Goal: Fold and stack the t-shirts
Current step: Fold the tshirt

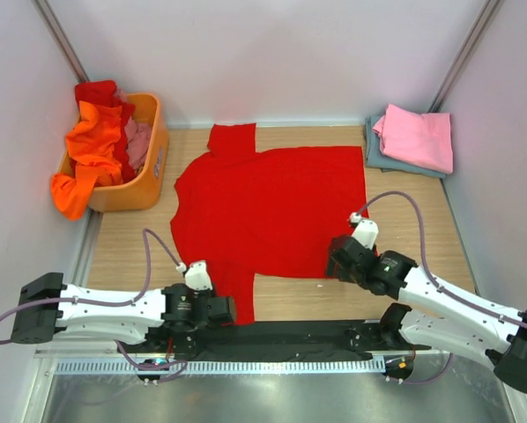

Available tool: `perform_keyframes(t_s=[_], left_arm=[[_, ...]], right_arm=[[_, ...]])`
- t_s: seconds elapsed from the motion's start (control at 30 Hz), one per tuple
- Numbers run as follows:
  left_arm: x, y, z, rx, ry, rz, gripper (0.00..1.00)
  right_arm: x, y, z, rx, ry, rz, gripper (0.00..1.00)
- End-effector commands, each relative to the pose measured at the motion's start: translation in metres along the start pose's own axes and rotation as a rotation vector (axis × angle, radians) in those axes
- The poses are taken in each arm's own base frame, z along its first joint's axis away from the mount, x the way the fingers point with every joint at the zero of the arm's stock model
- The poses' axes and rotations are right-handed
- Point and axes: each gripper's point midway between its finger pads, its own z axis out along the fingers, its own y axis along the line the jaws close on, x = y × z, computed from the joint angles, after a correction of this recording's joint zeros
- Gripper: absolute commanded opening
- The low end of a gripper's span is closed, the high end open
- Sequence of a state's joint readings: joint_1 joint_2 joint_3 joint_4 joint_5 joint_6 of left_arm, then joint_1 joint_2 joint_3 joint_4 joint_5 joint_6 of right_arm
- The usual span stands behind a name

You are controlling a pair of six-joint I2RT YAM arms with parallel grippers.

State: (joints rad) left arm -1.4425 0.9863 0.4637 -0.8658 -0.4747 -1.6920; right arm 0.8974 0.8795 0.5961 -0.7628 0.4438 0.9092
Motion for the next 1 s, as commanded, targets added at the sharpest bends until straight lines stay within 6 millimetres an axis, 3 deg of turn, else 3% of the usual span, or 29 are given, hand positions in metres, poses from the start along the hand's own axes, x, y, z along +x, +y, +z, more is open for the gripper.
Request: perform_keyframes(t_s=[0.0,0.07,0.2,0.37,0.5,0.53,0.73,0.97], left_arm=[[-0.004,-0.021,-0.011,0.073,0.001,-0.001,0.19],[-0.005,-0.022,-0.013,0.075,-0.002,0.009,0.13],[-0.01,-0.027,-0.018,0.1,-0.017,0.018,0.09],[-0.016,-0.033,-0.022,0.174,-0.036,0.009,0.09],[-0.018,-0.034,-0.022,0.218,-0.048,0.009,0.09],[-0.019,-0.034,-0.022,0.225,-0.051,0.014,0.08],[-0.018,-0.032,-0.02,0.251,-0.055,0.014,0.08],[-0.017,-0.027,-0.018,0.241,-0.05,0.025,0.08]], right_arm=[[-0.037,-0.029,-0.011,0.098,-0.076,0.206,0.66],[-0.047,-0.044,-0.008,0.11,-0.085,0.31,0.67],[-0.068,-0.097,-0.004,0.248,-0.092,0.545,0.69],[-0.063,-0.131,0.014,0.292,0.023,0.709,0.69],[-0.039,-0.136,0.026,0.274,0.094,0.794,0.65],[-0.033,-0.128,0.028,0.235,0.122,0.808,0.64],[0.006,-0.132,0.029,0.27,0.172,0.808,0.63],[0.007,-0.134,0.032,0.272,0.148,0.806,0.57]])
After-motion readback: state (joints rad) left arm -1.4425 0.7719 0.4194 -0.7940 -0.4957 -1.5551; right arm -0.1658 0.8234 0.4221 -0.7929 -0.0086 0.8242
